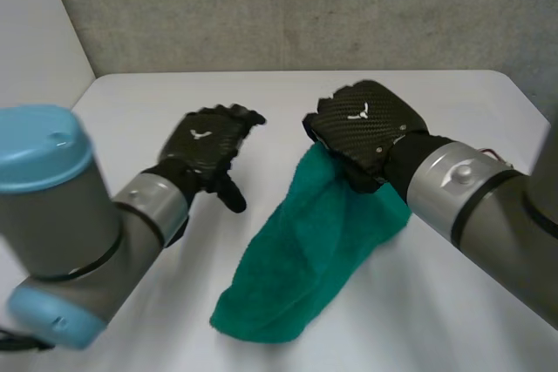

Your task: Fold the towel.

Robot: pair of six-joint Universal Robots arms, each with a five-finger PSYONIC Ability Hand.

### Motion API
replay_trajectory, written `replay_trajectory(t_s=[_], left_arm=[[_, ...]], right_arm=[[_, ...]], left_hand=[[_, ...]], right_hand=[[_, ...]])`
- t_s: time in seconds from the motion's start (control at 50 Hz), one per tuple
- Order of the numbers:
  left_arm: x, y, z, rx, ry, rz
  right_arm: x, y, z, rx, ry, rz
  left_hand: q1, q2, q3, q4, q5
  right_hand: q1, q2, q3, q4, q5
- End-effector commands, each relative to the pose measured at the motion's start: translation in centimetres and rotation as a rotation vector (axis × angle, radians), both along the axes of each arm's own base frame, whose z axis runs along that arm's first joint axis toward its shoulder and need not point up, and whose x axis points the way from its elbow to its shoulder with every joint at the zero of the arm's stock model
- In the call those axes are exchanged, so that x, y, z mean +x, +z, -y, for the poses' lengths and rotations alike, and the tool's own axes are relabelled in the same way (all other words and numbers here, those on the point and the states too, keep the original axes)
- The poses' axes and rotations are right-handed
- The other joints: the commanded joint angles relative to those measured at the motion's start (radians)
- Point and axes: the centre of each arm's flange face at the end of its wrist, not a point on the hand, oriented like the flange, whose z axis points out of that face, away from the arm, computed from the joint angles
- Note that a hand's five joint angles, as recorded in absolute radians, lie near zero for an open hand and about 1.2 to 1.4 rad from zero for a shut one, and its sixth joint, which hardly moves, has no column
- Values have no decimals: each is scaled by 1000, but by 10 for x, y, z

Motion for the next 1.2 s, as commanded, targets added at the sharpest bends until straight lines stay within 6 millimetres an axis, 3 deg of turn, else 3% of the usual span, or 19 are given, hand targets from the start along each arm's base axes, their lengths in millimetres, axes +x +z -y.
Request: replay_trajectory(t_s=[0.02,0.14,0.28,0.34,0.44,0.56,0.84,0.86,0.88,0.9,0.92,0.96,0.98,1.0,1.06,1.08,1.12,1.16,1.2], left_arm=[[-28,-51,6,159,-219,85],[-33,-70,-14,323,-391,98],[-28,-64,-4,318,-330,99],[-14,-55,21,233,-128,119],[-4,-40,36,129,37,125],[-2,-27,41,80,59,105],[10,-13,57,-38,88,191],[10,-13,57,-38,88,191],[6,0,64,-102,94,170],[1,25,77,-215,125,116],[1,25,77,-217,125,116],[0,64,93,-369,219,19],[0,64,93,-370,220,19],[5,119,96,-559,343,-121],[12,148,94,-666,408,-214],[14,158,91,-712,419,-253],[15,160,89,-726,420,-267],[15,141,87,-681,412,-227],[17,125,86,-637,411,-191]], right_arm=[[-6,23,-19,-67,62,53],[-8,27,-19,-79,56,60],[-19,11,9,-50,-28,3],[-15,-6,23,-25,-43,-47],[-13,-27,46,22,-129,-111],[-11,-44,70,45,-252,-177],[-4,-58,85,46,-264,-199],[6,-46,105,-37,-270,-153],[6,-46,105,-38,-270,-152],[10,-40,112,-75,-276,-126],[10,-40,112,-75,-276,-125],[21,-8,137,-244,-330,-6],[21,-8,137,-245,-330,-5],[24,38,150,-442,-399,152],[24,59,148,-525,-412,228],[25,85,137,-622,-400,319],[22,93,131,-657,-396,350],[22,89,126,-655,-377,343],[22,71,121,-613,-339,296]], left_hand=[[-37,-17,-36,-18,-21],[115,135,116,134,131],[1151,1171,1152,1170,1166],[1152,1172,1153,1171,1167],[1152,1172,1153,1171,1167],[1152,1172,1153,1171,1167],[1152,1172,1153,1171,1167],[1152,1172,1153,1171,1167],[1152,1172,1153,1171,1167],[1152,1172,1153,1171,1167],[1152,1172,1153,1171,1167],[1152,1172,1153,1171,1167],[1152,1172,1153,1171,1167],[1152,1172,1153,1171,1167],[1152,1172,1153,1171,1167],[1152,1172,1153,1171,1167],[1152,1172,1153,1171,1167],[1152,1172,1153,1171,1167],[1152,1172,1153,1171,1167]], right_hand=[[427,219,215,207,251],[427,219,215,207,251],[427,219,215,207,251],[427,219,215,207,251],[427,219,215,207,251],[427,219,215,207,251],[427,219,215,207,251],[427,219,215,207,251],[427,219,215,207,251],[427,219,215,207,251],[427,219,215,207,251],[427,219,215,207,251],[427,219,215,207,251],[427,219,215,207,251],[427,219,215,207,251],[427,219,215,207,251],[427,219,215,207,251],[427,219,215,207,251],[427,219,215,207,251]])
